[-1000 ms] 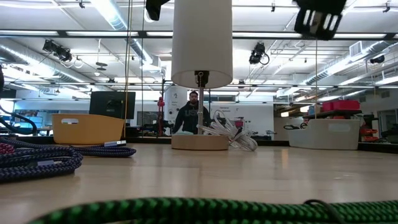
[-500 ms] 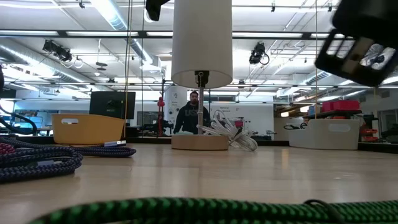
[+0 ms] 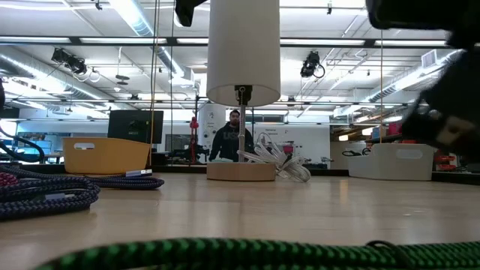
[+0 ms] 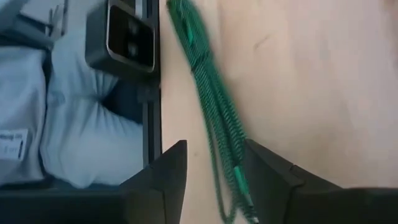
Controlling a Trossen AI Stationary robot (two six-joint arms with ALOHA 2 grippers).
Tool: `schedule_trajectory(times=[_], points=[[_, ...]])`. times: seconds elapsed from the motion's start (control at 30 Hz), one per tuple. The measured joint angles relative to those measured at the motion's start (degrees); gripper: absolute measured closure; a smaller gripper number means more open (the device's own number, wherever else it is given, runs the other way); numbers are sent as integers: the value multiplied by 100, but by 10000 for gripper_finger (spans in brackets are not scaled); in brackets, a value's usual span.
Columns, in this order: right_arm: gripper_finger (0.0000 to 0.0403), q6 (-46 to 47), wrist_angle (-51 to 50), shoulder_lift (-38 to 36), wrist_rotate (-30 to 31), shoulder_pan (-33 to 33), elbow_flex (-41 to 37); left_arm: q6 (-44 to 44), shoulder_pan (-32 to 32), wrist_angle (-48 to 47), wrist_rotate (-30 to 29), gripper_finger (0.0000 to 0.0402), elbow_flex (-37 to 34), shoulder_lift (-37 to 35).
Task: Pick & Place USB Port
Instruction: Put the green USB cable into the yellow bin
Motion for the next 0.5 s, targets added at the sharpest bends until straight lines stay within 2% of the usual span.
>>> schedule_trajectory(times=[0.23,0.5], points=[[250,38,41,228,-228,78,141,-4,0,-12,0,246,0,0],[250,157,-358,323,43,139,186,-4,-1,-91,1,246,0,0]])
